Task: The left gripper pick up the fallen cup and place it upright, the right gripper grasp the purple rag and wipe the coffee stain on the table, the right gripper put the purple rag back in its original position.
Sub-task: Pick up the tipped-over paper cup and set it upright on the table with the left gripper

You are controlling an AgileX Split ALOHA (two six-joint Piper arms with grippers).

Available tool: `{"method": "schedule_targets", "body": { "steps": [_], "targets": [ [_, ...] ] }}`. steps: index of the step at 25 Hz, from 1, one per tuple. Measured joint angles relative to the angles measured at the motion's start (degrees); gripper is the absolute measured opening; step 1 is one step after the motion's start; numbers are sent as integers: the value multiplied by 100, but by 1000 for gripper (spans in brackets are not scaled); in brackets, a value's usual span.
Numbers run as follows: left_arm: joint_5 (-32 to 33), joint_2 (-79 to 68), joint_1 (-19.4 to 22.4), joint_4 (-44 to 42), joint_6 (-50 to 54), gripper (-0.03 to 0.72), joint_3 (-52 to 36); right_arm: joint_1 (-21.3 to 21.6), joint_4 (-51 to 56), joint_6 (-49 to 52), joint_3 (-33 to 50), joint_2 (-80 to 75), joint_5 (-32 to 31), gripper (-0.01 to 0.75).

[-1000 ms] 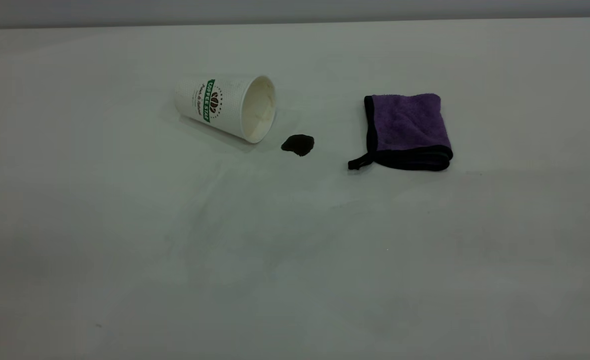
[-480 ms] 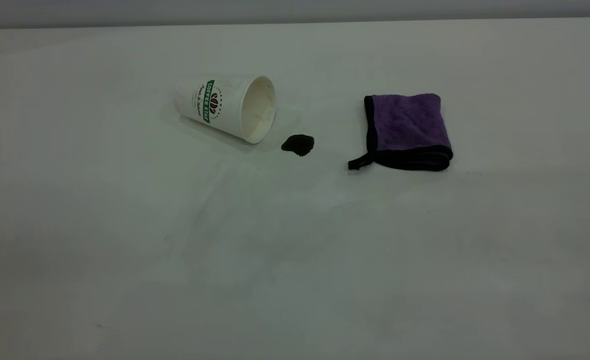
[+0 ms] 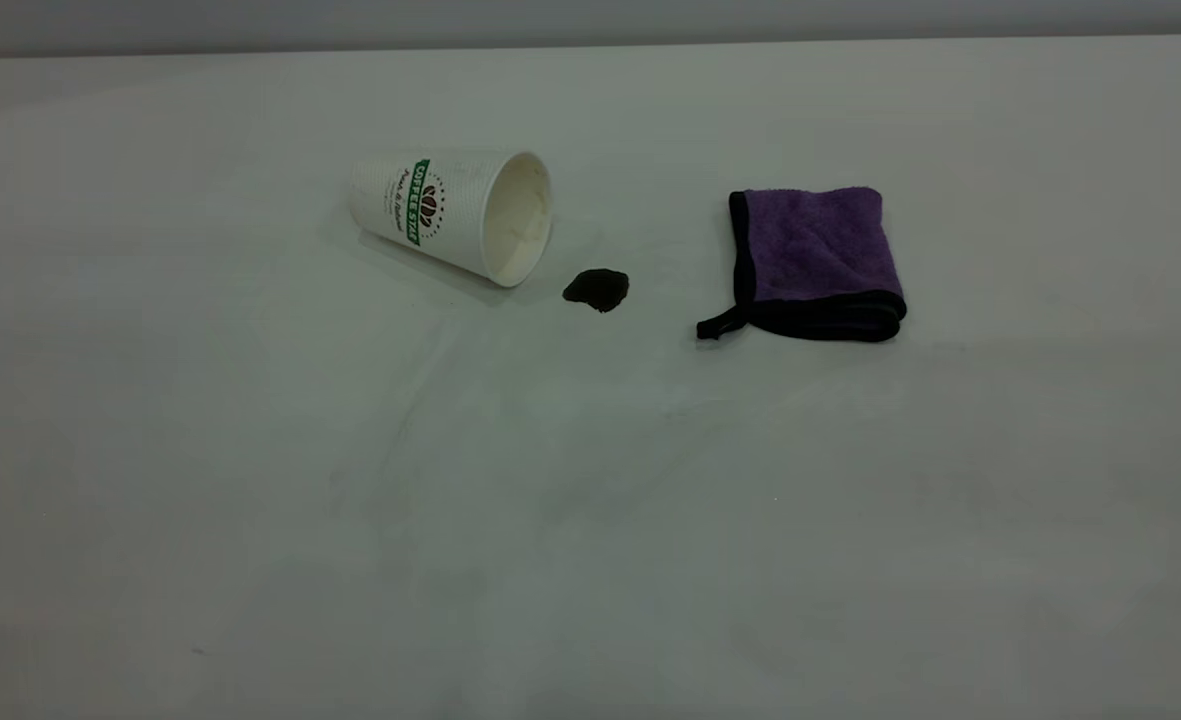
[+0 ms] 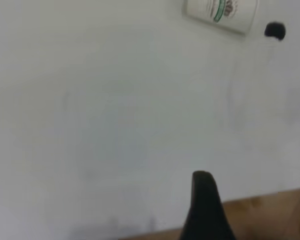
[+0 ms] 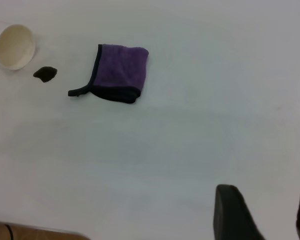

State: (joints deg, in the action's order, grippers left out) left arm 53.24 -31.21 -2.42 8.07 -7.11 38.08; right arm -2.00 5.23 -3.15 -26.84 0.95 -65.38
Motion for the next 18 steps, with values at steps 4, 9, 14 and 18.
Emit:
{"method": "schedule_targets", "body": {
  "steps": [4, 9, 14, 18],
  "targets": [
    [-859, -1325, 0, 543, -518, 589, 135, 0, 0, 0, 0, 0, 0, 346],
    [-1647, -3197, -181, 1292, -1213, 589, 552, 0, 0, 0, 0, 0, 0, 346],
    [-1963, -4937, -1006, 1390, -1284, 589, 1229, 0, 0, 0, 0, 0, 0, 346],
    [-2067, -6205, -1726, 993, -918, 589, 1909, 0, 0, 0, 0, 0, 0, 346]
  ]
}}
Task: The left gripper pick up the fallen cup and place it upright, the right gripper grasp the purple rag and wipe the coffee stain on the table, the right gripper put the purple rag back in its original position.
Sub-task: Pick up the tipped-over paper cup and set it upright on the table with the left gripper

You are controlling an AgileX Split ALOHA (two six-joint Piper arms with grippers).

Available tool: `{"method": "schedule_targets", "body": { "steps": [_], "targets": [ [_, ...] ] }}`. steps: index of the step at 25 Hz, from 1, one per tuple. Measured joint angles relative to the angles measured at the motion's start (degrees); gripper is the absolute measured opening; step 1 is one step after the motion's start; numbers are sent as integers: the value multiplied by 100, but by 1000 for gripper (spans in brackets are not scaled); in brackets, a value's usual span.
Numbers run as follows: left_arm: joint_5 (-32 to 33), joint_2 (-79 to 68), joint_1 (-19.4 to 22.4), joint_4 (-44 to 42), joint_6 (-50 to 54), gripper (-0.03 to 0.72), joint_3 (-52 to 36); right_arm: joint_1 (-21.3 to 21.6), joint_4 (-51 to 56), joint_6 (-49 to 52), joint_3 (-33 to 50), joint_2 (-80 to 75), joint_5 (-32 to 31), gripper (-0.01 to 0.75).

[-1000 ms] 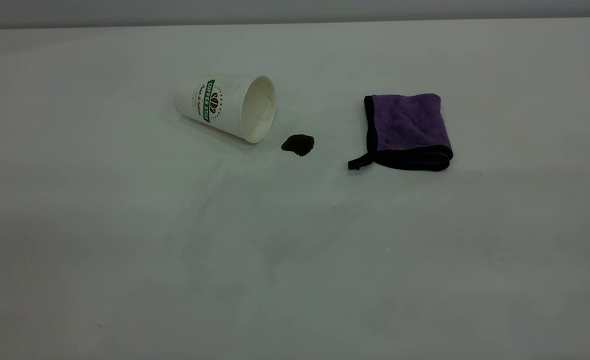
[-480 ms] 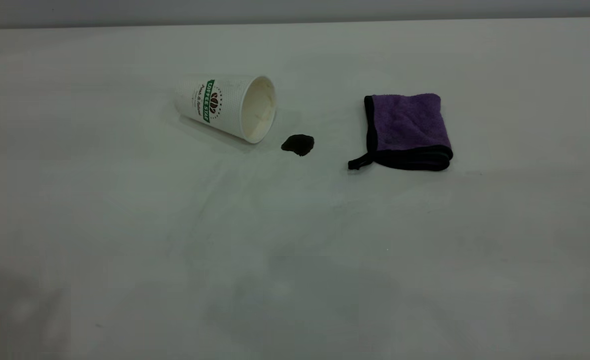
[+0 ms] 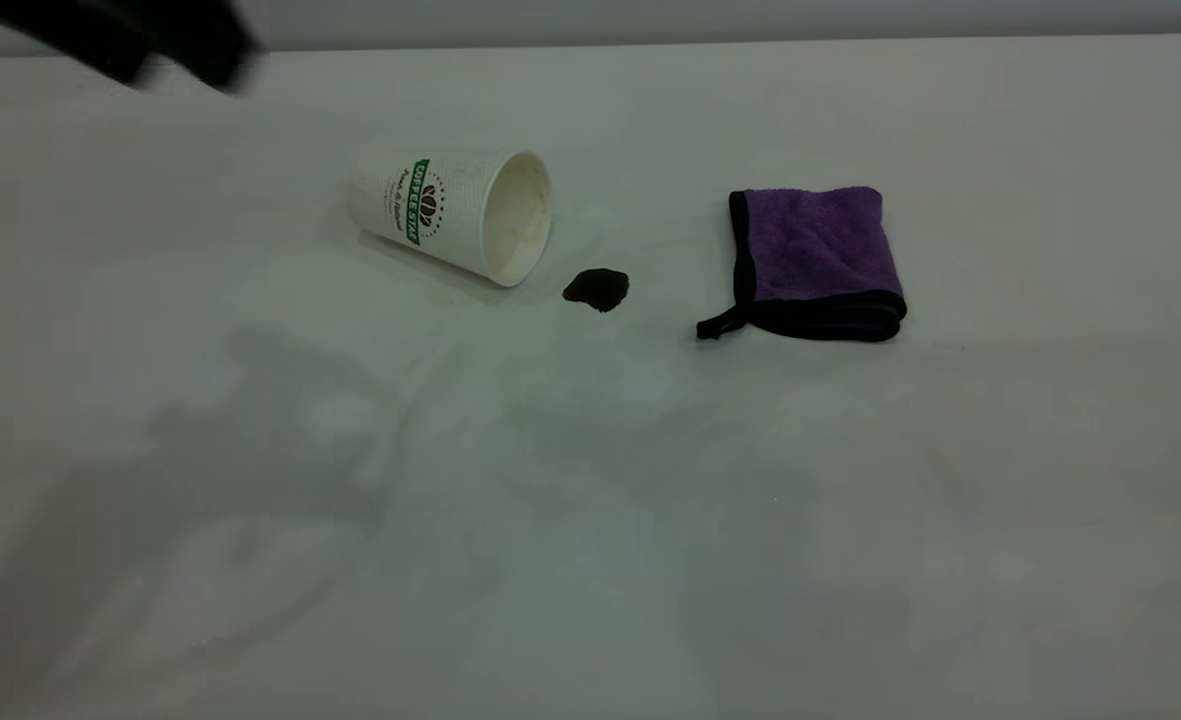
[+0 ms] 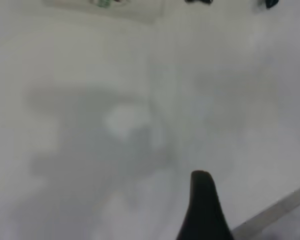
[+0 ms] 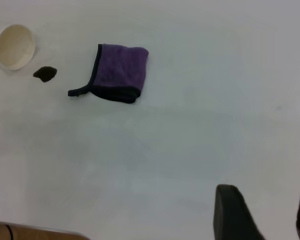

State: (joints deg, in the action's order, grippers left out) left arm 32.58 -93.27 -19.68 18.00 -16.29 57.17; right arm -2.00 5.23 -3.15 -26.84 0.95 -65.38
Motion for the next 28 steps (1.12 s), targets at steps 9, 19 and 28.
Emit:
{"method": "schedule_targets", "body": {
  "steps": [9, 19, 28],
  "targets": [
    [261, -2045, -1148, -2880, 2960, 589, 1986, 0, 0, 0, 0, 0, 0, 346],
    [214, -3669, -1730, -5328, 5172, 589, 3439, 0, 0, 0, 0, 0, 0, 346],
    [-19, -4409, -1763, -6386, 6528, 589, 3752, 0, 0, 0, 0, 0, 0, 346]
  ]
}}
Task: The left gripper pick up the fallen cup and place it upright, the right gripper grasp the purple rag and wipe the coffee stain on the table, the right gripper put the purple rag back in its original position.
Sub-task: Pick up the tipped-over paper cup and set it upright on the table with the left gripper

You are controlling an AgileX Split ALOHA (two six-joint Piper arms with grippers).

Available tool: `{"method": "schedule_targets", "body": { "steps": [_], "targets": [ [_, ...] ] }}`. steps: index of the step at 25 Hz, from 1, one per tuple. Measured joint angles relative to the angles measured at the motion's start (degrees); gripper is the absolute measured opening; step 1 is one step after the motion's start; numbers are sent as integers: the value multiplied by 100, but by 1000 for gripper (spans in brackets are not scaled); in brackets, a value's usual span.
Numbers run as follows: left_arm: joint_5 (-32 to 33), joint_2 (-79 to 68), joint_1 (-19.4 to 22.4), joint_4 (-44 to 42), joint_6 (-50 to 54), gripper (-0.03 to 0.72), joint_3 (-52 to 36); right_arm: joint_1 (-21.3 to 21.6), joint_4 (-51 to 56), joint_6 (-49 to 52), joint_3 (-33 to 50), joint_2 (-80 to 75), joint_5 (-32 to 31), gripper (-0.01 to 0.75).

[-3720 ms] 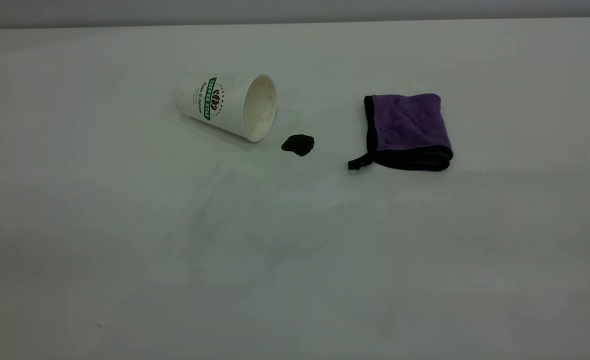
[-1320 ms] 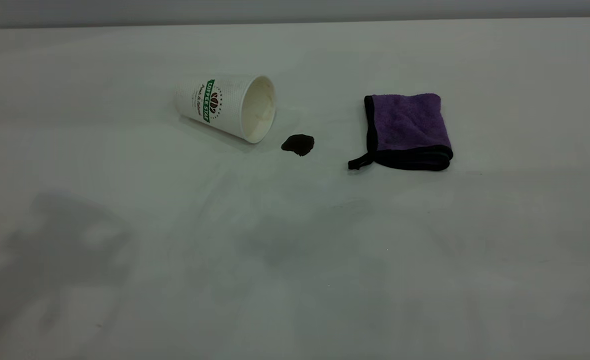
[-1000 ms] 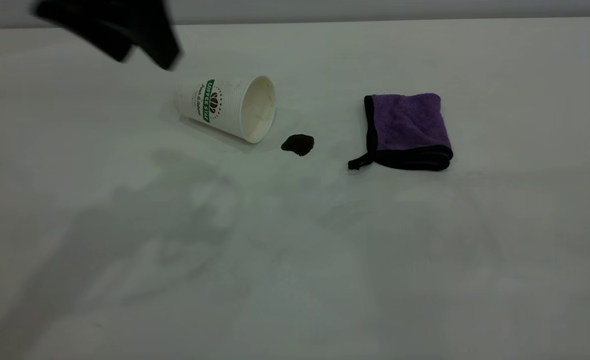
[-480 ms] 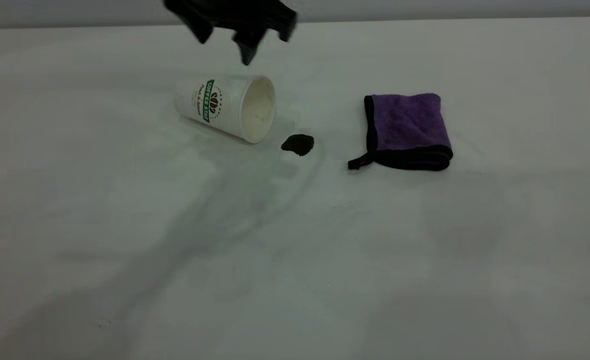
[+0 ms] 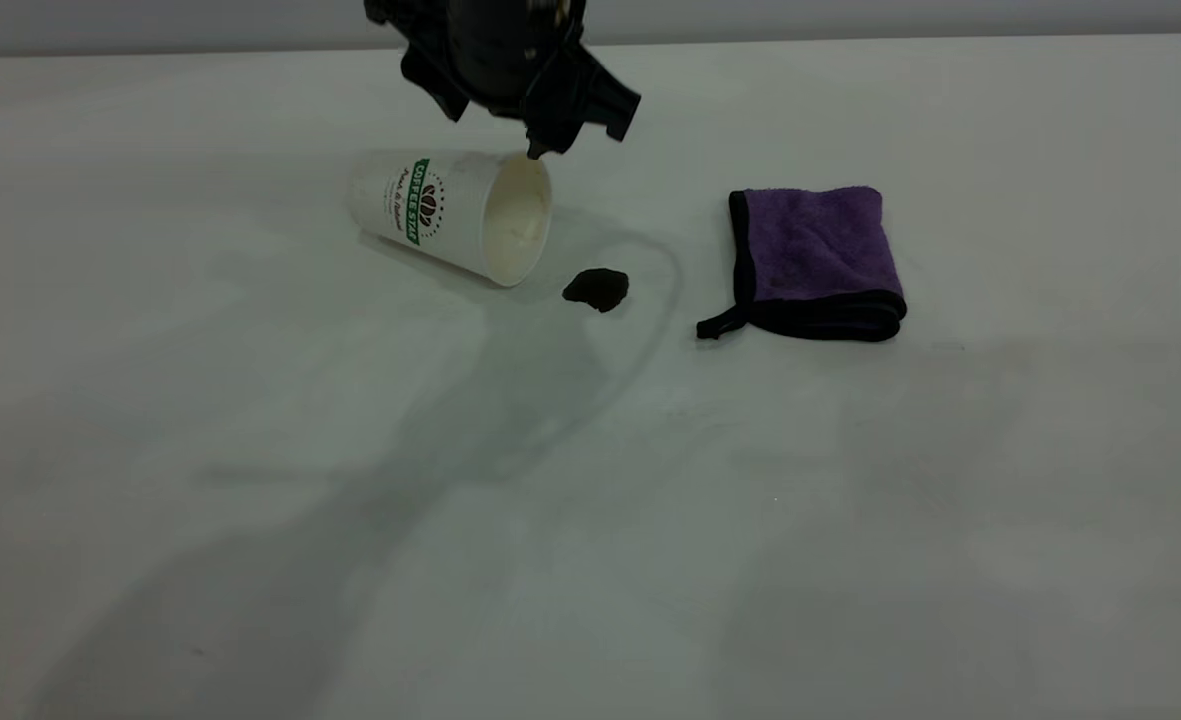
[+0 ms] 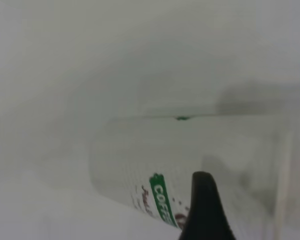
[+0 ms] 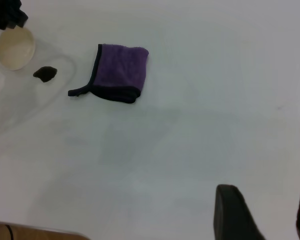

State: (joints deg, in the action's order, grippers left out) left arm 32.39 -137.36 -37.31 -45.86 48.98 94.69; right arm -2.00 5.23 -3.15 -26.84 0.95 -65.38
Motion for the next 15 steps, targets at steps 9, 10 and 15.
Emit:
{"method": "schedule_targets", "body": {
  "steps": [9, 10, 15],
  "targets": [
    [-78, -356, 0, -339, 294, 583, 22, 0, 0, 0, 0, 0, 0, 346],
    [-79, -397, 0, -350, 298, 582, 22, 0, 0, 0, 0, 0, 0, 346],
    [50, -512, 0, -584, 391, 578, 58, 0, 0, 0, 0, 0, 0, 346]
  ]
}}
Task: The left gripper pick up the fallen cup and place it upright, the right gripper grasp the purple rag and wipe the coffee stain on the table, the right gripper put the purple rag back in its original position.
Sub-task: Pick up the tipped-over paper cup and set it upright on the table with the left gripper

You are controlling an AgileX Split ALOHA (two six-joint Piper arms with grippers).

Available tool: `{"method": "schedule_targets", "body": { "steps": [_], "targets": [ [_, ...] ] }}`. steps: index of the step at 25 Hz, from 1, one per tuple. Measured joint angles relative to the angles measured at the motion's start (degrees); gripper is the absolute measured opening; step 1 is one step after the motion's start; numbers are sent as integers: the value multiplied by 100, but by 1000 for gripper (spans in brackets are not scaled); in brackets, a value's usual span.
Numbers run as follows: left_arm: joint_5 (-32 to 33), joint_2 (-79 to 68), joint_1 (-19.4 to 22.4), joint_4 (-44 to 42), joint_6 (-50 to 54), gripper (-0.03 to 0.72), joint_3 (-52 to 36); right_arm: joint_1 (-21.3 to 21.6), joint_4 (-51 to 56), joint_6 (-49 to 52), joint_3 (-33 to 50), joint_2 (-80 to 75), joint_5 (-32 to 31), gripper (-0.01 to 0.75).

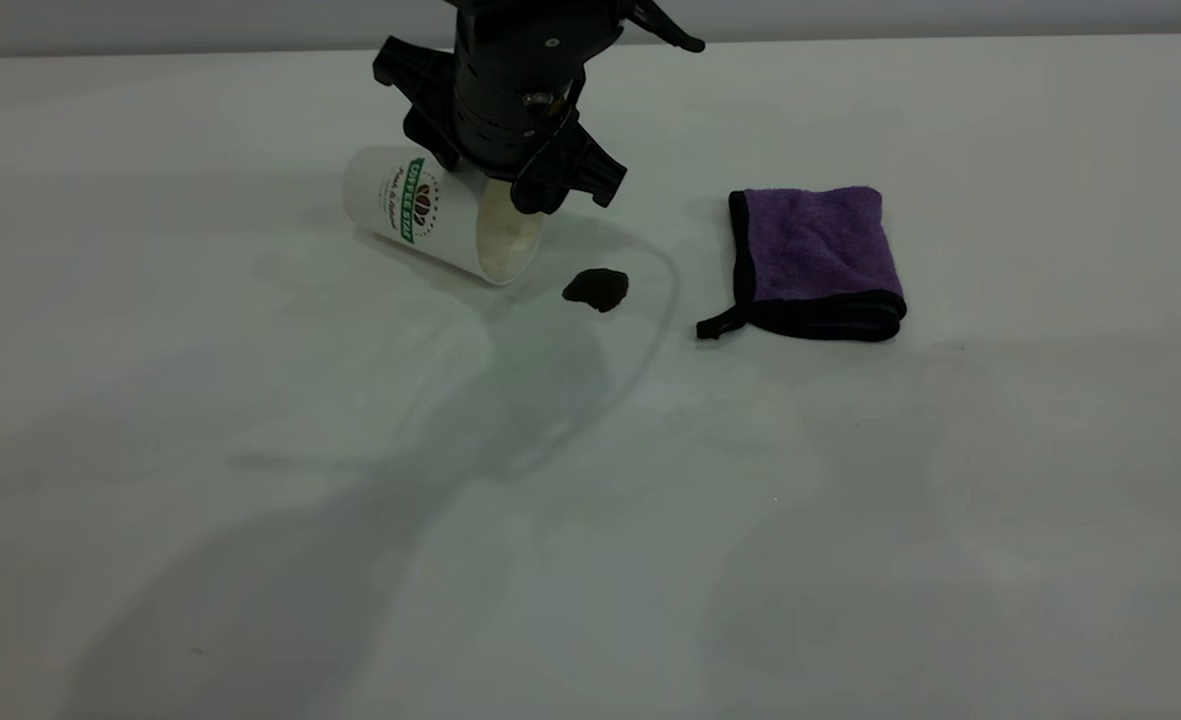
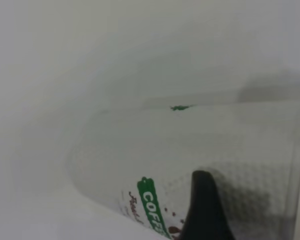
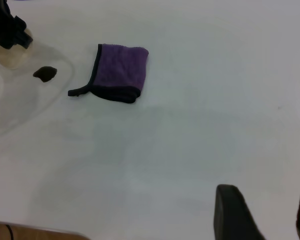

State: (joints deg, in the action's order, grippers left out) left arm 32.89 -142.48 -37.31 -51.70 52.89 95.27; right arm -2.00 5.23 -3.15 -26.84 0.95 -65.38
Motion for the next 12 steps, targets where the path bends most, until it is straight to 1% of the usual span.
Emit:
{"method": "schedule_targets", "body": {
  "steps": [3, 5, 6, 9, 11, 12],
  "targets": [
    [167, -64, 0, -151, 74, 561, 5, 0, 0, 0, 0, 0, 0, 346],
    [234, -81, 0, -204, 108, 523, 5, 0, 0, 0, 0, 0, 0, 346],
    [257, -87, 0, -220, 108, 492, 6, 0, 0, 0, 0, 0, 0, 346],
    [412, -99, 0, -235, 153, 360, 6, 0, 0, 0, 0, 0, 0, 346],
    [558, -99, 0, -248, 157, 245, 11, 0, 0, 0, 0, 0, 0, 346],
    [655, -99, 0, -276, 157, 201, 11, 0, 0, 0, 0, 0, 0, 346]
  ]
}}
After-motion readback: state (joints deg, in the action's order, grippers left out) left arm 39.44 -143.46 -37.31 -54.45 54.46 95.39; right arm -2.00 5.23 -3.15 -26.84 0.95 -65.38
